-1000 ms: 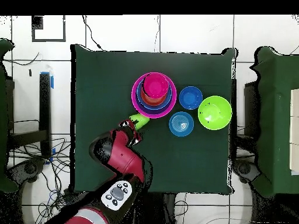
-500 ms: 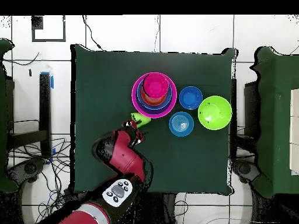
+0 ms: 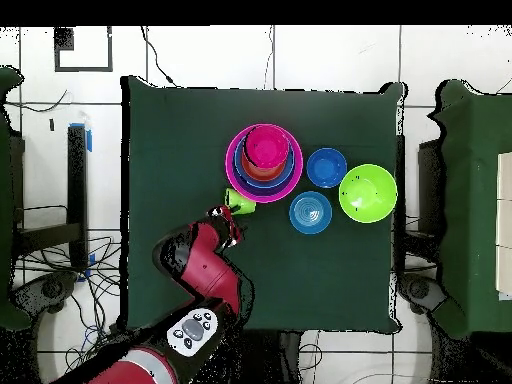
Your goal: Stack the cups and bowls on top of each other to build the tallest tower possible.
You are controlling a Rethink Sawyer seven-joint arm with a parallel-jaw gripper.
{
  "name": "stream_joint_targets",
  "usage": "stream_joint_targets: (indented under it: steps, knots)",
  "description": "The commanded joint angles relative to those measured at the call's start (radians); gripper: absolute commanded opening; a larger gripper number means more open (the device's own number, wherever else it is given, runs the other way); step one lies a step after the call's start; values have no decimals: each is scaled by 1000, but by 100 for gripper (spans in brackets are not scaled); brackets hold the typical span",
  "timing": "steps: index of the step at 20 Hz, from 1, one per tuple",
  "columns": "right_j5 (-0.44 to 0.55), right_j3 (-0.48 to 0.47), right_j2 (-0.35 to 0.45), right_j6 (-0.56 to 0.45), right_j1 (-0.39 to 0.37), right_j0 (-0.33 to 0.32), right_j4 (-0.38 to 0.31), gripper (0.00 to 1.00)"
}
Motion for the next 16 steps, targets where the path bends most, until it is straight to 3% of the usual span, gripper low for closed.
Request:
stream_joint_targets:
  steps: [1, 7, 12, 16]
  knots:
    - [79, -33, 93, 251, 18, 50, 96, 100]
    - [132, -22, 61, 224, 1, 79, 121, 100]
    - [241, -37, -22, 231, 4, 133, 132, 100]
    - [217, -64, -7, 241, 28, 122, 139, 100]
